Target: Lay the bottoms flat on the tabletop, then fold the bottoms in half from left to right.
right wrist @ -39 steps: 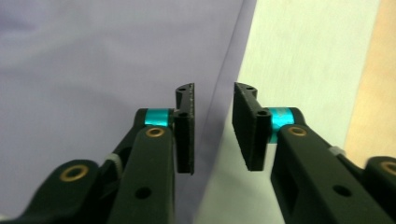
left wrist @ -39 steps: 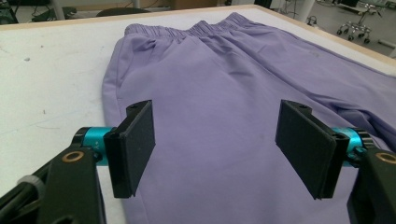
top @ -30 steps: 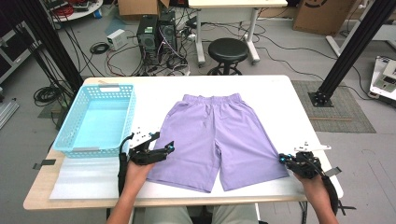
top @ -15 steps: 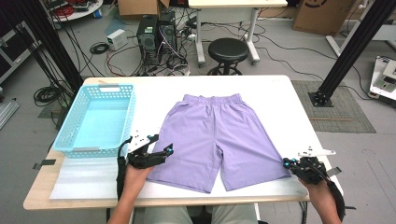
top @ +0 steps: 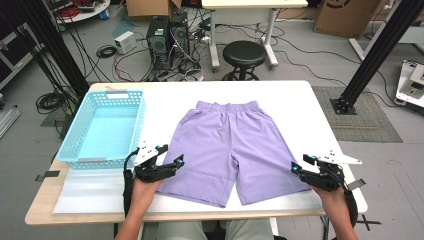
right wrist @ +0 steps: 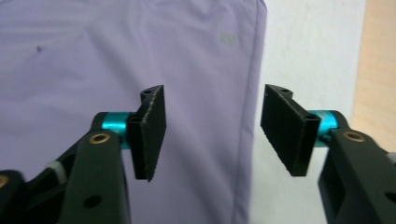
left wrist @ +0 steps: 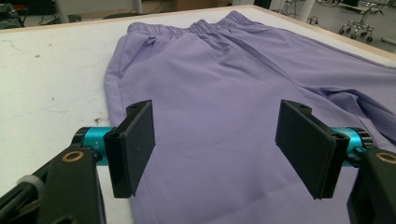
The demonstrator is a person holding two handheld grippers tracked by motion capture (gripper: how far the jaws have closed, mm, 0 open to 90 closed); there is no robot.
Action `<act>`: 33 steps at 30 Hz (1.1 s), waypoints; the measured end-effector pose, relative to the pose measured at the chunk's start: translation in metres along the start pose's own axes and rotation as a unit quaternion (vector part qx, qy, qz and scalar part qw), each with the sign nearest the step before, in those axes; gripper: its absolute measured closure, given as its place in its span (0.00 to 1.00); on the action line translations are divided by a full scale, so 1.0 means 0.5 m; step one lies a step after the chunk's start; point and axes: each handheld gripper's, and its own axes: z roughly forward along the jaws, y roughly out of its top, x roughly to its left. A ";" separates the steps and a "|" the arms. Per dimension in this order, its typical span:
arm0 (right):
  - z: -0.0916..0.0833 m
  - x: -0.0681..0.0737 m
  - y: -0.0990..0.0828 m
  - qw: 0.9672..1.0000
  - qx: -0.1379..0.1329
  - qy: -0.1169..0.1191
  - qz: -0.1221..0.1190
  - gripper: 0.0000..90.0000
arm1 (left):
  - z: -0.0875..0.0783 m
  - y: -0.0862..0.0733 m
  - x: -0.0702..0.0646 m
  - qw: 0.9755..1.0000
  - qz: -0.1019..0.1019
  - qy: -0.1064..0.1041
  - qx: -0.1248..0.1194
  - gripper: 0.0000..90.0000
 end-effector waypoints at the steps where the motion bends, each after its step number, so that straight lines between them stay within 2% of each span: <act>1: 0.005 0.003 0.005 1.000 -0.006 0.000 0.000 0.38 | -0.002 0.000 0.001 1.000 0.000 -0.001 -0.001 0.32; 5: 0.023 0.009 0.019 1.000 -0.026 -0.008 -0.010 0.23 | -0.009 0.000 0.002 1.000 -0.001 -0.001 -0.008 0.31; 7: 0.029 0.010 0.022 0.999 -0.033 -0.006 -0.016 0.23 | -0.010 -0.001 0.000 1.000 0.000 -0.001 -0.009 0.26; 14: 0.032 0.010 0.024 0.999 -0.048 -0.003 -0.024 0.23 | -0.015 -0.006 -0.001 1.000 -0.001 0.000 -0.007 0.26; 18: 0.032 0.013 0.020 0.999 -0.043 -0.005 -0.023 0.23 | -0.012 -0.004 -0.002 1.000 -0.006 -0.002 -0.007 0.26; 24: 0.027 0.015 0.018 0.999 -0.048 -0.007 -0.025 0.23 | -0.012 -0.010 -0.009 1.000 -0.001 -0.004 0.011 0.26; 29: 0.034 0.020 0.019 0.999 -0.042 -0.004 -0.034 0.23 | -0.023 -0.017 -0.007 1.000 -0.009 -0.001 0.019 0.26; 33: 0.036 0.025 0.018 0.998 -0.039 -0.001 -0.043 0.23 | -0.033 -0.025 -0.008 0.999 -0.018 0.009 0.036 0.26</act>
